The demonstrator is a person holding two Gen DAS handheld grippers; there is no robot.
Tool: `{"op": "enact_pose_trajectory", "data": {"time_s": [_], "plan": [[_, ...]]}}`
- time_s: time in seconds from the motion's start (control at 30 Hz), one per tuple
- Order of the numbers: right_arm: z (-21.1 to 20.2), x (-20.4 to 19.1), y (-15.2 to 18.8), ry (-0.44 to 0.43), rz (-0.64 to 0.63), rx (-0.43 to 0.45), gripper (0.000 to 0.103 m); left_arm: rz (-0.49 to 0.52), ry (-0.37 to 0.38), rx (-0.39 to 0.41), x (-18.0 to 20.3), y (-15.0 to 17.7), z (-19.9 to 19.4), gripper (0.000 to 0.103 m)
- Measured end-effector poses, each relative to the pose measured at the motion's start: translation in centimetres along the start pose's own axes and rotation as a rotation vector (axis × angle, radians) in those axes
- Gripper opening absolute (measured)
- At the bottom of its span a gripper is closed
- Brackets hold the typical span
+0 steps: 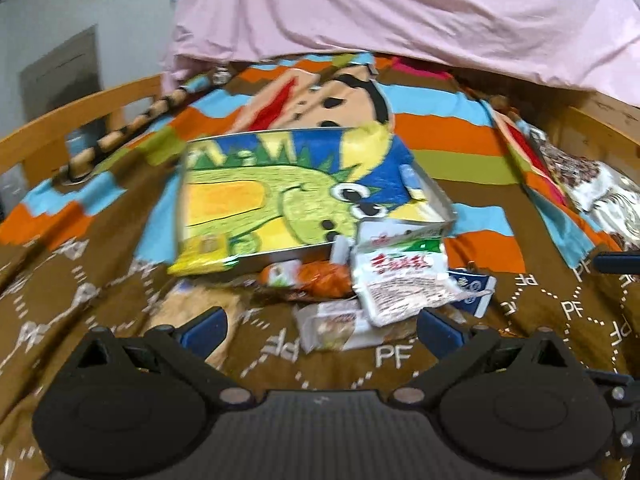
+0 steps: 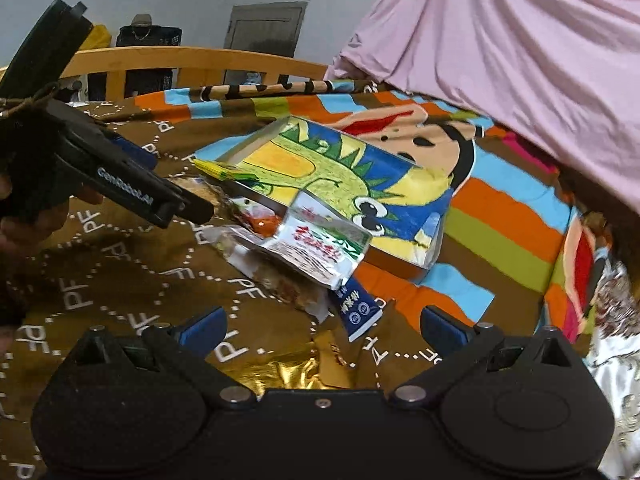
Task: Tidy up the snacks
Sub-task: 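Grasp the white-green snack packet with the left tool while the right tool grasps the gold foil packet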
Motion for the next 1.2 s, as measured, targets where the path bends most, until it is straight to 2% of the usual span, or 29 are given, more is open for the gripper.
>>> {"op": "enact_pose_trajectory", "data": {"time_s": [0.1, 0.2, 0.33, 0.43, 0.67, 0.8, 0.93, 1.03, 1.2], "plan": [[1.2, 1.0, 0.5, -0.028, 0.036, -0.026, 0.102, 0.031, 0.088, 0.001, 0.1, -0.6, 1.3, 0.103], [2.0, 1.3, 1.2, -0.061, 0.026, -0.053, 0.102, 0.092, 0.129, 0.018, 0.9, -0.6, 2.1, 0.103], [3.0, 1.2, 2.0, -0.087, -0.006, -0.09, 0.102, 0.215, 0.127, 0.055, 2.5, -0.5, 2.7, 0.103], [3.9, 1.3, 2.7, -0.105, 0.004, -0.129, 0.102, 0.31, 0.096, 0.08, 3.9, -0.3, 3.4, 0.103], [5.5, 1.7, 3.5, -0.163, 0.05, -0.185, 0.102, 0.392, 0.054, 0.107, 5.3, -0.6, 5.0, 0.102], [6.2, 1.5, 3.5, -0.207, 0.046, -0.205, 0.102, 0.438, 0.042, 0.105, 5.9, -1.2, 6.0, 0.094], [6.8, 1.4, 3.5, -0.249, 0.043, -0.216, 0.102, 0.474, 0.064, 0.096, 6.4, -1.2, 6.6, 0.084], [7.2, 1.4, 3.5, -0.263, 0.037, -0.218, 0.102, 0.487, 0.08, 0.093, 6.8, -1.1, 6.9, 0.075], [7.5, 1.2, 3.9, -0.276, -0.002, -0.228, 0.103, 0.467, 0.115, 0.073, 7.1, -0.9, 7.2, 0.053]]}}
Point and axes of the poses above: each gripper's, at about its wrist camera, not at the fingertips, and z roughly the way its jaws point, x to its right, y to its underside, the point moved 3 cm from there along z, roughly the way its jaws point, and after that the axes turned 14 degrees about z, right-handed, at the moved point
